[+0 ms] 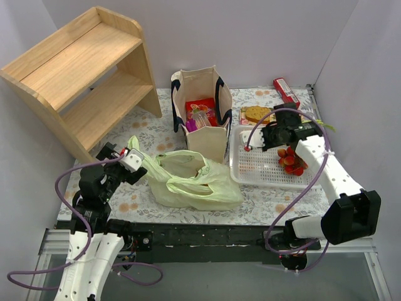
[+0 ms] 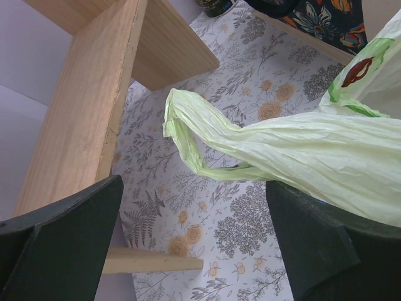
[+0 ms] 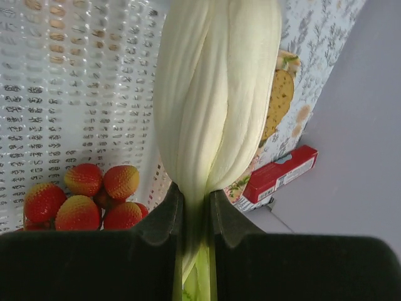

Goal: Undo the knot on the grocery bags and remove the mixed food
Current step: Place the fake vegetable in the bin.

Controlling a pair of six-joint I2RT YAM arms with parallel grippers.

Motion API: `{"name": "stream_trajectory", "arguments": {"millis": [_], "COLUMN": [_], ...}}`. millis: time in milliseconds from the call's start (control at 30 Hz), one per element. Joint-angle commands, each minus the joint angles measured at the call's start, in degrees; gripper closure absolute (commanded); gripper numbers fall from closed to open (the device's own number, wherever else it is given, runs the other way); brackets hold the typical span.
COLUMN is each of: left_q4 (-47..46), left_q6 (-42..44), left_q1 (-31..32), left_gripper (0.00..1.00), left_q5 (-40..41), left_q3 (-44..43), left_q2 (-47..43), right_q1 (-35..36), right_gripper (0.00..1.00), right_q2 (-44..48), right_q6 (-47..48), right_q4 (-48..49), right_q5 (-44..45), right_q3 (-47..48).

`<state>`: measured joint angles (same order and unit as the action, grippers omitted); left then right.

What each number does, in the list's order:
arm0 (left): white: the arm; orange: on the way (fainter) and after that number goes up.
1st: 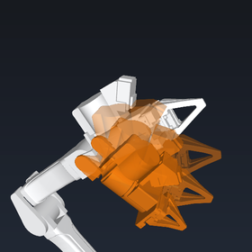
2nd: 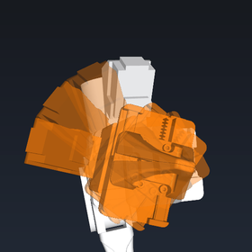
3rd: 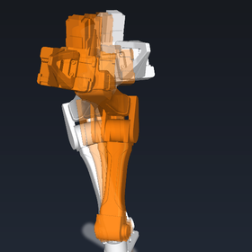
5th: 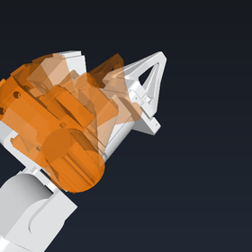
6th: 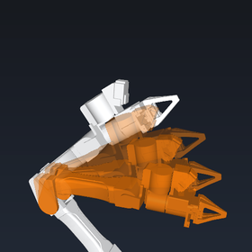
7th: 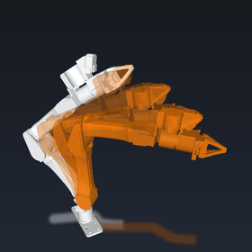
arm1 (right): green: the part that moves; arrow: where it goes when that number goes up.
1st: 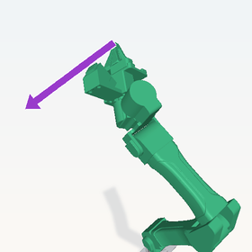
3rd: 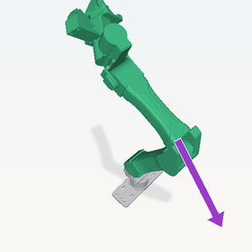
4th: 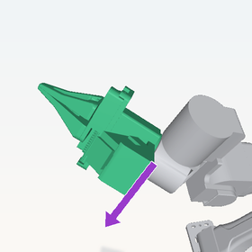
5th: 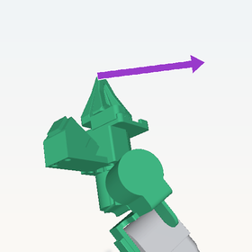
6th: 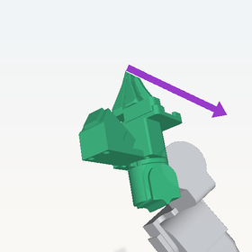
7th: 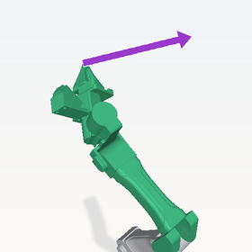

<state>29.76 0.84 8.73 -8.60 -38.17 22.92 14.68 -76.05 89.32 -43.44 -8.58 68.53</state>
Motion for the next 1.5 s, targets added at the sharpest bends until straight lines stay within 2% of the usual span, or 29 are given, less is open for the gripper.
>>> {"name": "stream_trajectory", "arguments": {"millis": [0, 133, 267, 633, 833, 1000, 1200, 1467], "left_q4": [1.0, 2.3, 3.6, 3.4, 5.0, 4.5, 5.1, 5.0], "left_q6": [-0.5, -0.4, -2.3, -3.2, -3.4, -3.4, -4.2, -4.9], "left_q1": [-0.9, -1.5, -1.9, -2.2, -2.2, -2.3, -3.0, -3.7], "left_gripper": [0.02, 0.02, 0.02, 0.02, 0.02, 0.02, 0.02, 0.02], "left_q5": [-0.2, -1.2, -2.3, -4.1, -4.9, -5.0, -5.5, -6.6], "left_q3": [0.3, 0.2, 0.5, -0.6, -1.6, -1.9, -2.0, -1.5], "left_q2": [-1.2, -2.2, -2.5, -1.2, -0.5, -0.1, -0.4, -0.5], "right_q1": [4.6, 4.7, 4.7, 4.7, 4.3, 4.0, 4.0, 3.4], "right_gripper": [0.99, 0.99, 0.99, 0.99, 0.99, 0.99, 0.99, 0.99], "right_q2": [1.5, -0.5, -2.0, -4.2, -5.2, -4.5, -3.1, -3.7], "right_q6": [2.5, 1.7, 1.1, 0.2, 3.1, 1.7, 5.1, 8.6], "right_q4": [6.8, 10.6, 12.0, 18.9, 23.8, 24.3, 31.7, 33.5], "right_q5": [11.3, 17.7, 19.6, 12.8, 13.1, 11.4, 11.7, 11.0], "right_q3": [-2.7, -4.6, -4.8, -8.7, -12.0, -14.8, -20.8, -20.0]}}
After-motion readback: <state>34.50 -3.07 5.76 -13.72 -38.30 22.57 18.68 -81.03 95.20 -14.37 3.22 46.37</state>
